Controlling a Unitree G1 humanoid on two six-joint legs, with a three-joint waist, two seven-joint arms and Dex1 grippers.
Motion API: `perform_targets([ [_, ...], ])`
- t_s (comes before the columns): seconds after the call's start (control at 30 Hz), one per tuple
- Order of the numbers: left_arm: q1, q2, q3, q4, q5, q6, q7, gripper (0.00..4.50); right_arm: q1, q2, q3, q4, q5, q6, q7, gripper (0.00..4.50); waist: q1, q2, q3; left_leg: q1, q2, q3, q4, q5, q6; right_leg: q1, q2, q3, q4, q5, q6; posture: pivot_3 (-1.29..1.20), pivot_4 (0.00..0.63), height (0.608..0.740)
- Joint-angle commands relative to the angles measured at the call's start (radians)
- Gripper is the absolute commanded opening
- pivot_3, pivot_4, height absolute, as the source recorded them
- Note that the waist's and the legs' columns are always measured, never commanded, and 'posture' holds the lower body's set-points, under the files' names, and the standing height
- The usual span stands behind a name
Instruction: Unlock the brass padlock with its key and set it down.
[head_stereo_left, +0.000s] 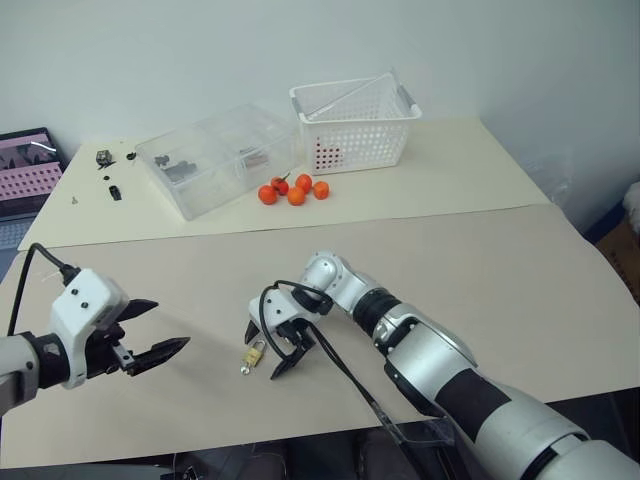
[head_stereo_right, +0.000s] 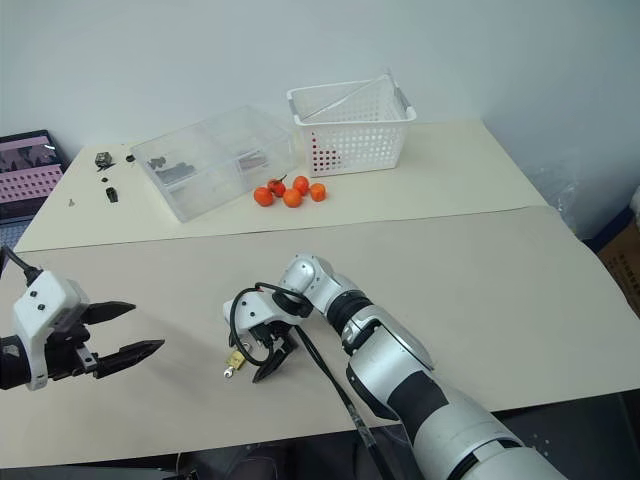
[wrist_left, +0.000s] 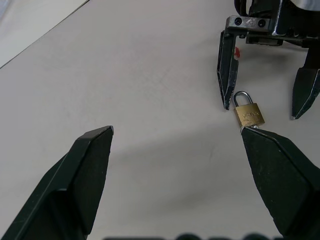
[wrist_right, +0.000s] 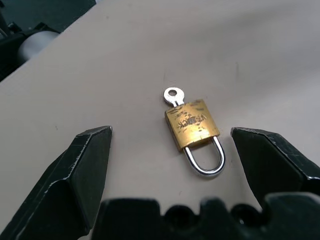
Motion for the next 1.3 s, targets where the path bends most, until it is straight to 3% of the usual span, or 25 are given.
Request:
perform_targets([
  [0.03, 0.000, 0.001, 0.039, -0.031, -0.012, 0.006, 0.011, 4.34, -0.047, 0.061, -0.033, 0.000, -0.004, -0.016, -0.017, 4.50, 0.000, 0.000, 0.000, 0.000, 0.001, 0.001, 0.000, 0.000, 0.000, 0.000, 0.001, 0.000, 0.000, 0.000, 0.000, 0.00, 0.150, 0.740],
  [0.07, 0.000, 0.001, 0.040, -0.032, -0.013, 0.007, 0.013, 4.34, -0.047, 0.063, -0.036, 0.001, -0.004, -0.015, -0.018, 4.50, 0.000, 0.000, 0.000, 0.001, 0.002, 0.001, 0.000, 0.000, -0.001, 0.000, 0.001, 0.000, 0.000, 0.000, 0.000, 0.00, 0.150, 0.740],
  [0.17, -0.003, 0.002, 0.034, -0.033, -0.017, 0.010, 0.020, 4.50, -0.047, 0.070, -0.045, 0.004, -0.004, -0.010, -0.017, 3.83, -0.001, 0.000, 0.000, 0.002, 0.004, 0.003, 0.000, -0.001, -0.001, 0.000, 0.002, 0.000, 0.000, 0.000, -0.001, 0.00, 0.150, 0.740],
  [0.23, -0.005, 0.003, 0.029, -0.034, -0.021, 0.012, 0.024, 4.50, -0.046, 0.072, -0.050, 0.004, -0.006, -0.010, -0.016, 3.01, 0.000, 0.000, 0.000, 0.003, 0.004, 0.006, 0.000, -0.002, -0.001, 0.000, 0.002, 0.000, 0.000, 0.000, -0.001, 0.00, 0.150, 0.740],
  [0.37, -0.015, 0.009, 0.015, -0.026, -0.024, 0.011, 0.028, 4.50, -0.043, 0.074, -0.057, 0.003, -0.011, -0.010, -0.013, 1.81, 0.000, 0.000, 0.000, 0.007, 0.006, 0.011, 0.000, -0.004, -0.001, 0.001, 0.002, 0.000, 0.000, 0.000, -0.002, 0.00, 0.150, 0.740],
  [0.5, -0.028, 0.015, -0.001, -0.017, -0.023, 0.007, 0.029, 4.50, -0.040, 0.069, -0.062, 0.002, -0.012, -0.010, -0.018, 0.21, -0.001, -0.001, 0.000, 0.008, 0.007, 0.015, 0.000, -0.006, 0.000, 0.000, 0.003, 0.000, 0.000, 0.001, -0.005, 0.00, 0.150, 0.740],
  [0.53, -0.036, 0.019, -0.010, -0.011, -0.021, 0.003, 0.028, 4.50, -0.039, 0.064, -0.062, 0.001, -0.014, -0.012, -0.022, 0.09, -0.001, -0.001, 0.000, 0.008, 0.008, 0.016, 0.000, -0.006, 0.000, 0.000, 0.003, 0.000, 0.000, 0.001, -0.005, 0.00, 0.150, 0.740],
  [1.07, -0.205, 0.083, -0.189, 0.133, 0.025, -0.076, -0.004, 4.50, -0.055, -0.032, -0.118, 0.001, -0.016, 0.050, -0.064, 0.09, 0.000, -0.002, -0.001, 0.008, 0.008, 0.017, 0.001, -0.006, 0.000, 0.000, 0.004, 0.000, 0.000, 0.002, -0.007, 0.00, 0.150, 0.740],
  [1.2, -0.236, 0.090, -0.226, 0.169, 0.038, -0.101, -0.025, 4.50, -0.071, -0.042, -0.170, -0.035, 0.031, 0.136, -0.011, 1.13, -0.001, -0.002, -0.001, 0.008, 0.008, 0.018, 0.001, -0.007, 0.001, 0.000, 0.003, 0.000, 0.000, 0.002, -0.007, 0.00, 0.150, 0.740],
  [1.3, -0.243, 0.097, -0.238, 0.200, 0.048, -0.130, -0.051, 4.50, -0.055, -0.054, -0.196, -0.102, 0.059, 0.191, 0.015, 2.34, -0.001, -0.002, -0.001, 0.008, 0.009, 0.018, 0.001, -0.007, 0.001, -0.001, 0.004, 0.000, 0.000, 0.002, -0.007, 0.00, 0.150, 0.740],
])
